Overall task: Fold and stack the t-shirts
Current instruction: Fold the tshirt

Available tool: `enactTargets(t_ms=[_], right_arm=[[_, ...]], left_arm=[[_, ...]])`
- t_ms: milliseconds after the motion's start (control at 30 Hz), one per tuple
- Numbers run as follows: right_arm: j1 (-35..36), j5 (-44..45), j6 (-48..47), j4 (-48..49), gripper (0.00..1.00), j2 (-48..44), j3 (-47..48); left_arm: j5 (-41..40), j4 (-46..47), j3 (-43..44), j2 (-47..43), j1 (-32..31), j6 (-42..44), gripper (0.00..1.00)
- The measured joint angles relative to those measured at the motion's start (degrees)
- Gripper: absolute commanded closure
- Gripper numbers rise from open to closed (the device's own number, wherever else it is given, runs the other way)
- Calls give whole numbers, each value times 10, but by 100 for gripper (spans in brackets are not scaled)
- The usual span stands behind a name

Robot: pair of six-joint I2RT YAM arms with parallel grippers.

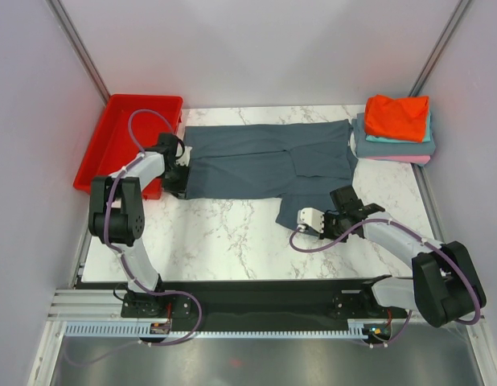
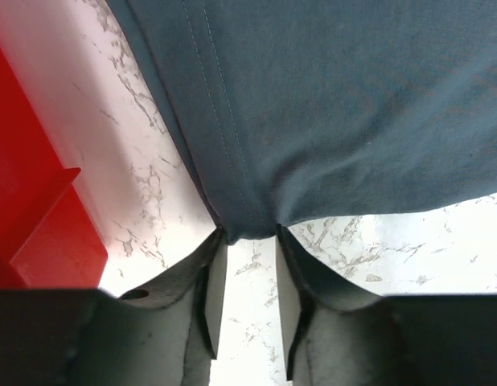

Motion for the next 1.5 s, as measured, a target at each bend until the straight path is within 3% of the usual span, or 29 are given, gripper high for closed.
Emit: enactTargets(t_ms=[200, 233, 267, 700, 933, 1500], right_arm=[[0, 0, 2, 7, 100, 1, 0], [0, 0, 3, 8, 100, 1, -1], [0, 0, 5, 9, 100, 1, -1], [-16, 21, 95, 16, 100, -43, 0], [-54, 26, 164, 13, 100, -70, 50], [-137, 16, 289, 90, 100, 88, 305]], left_arm=[[0, 0, 4, 3, 0, 0, 77], [0, 0, 4, 3, 0, 0, 91], [0, 0, 4, 3, 0, -1, 98], [-1, -5, -29, -51, 0, 8, 98], [0, -16, -17, -80, 0, 24, 98], [0, -59, 143, -16, 0, 52, 98]])
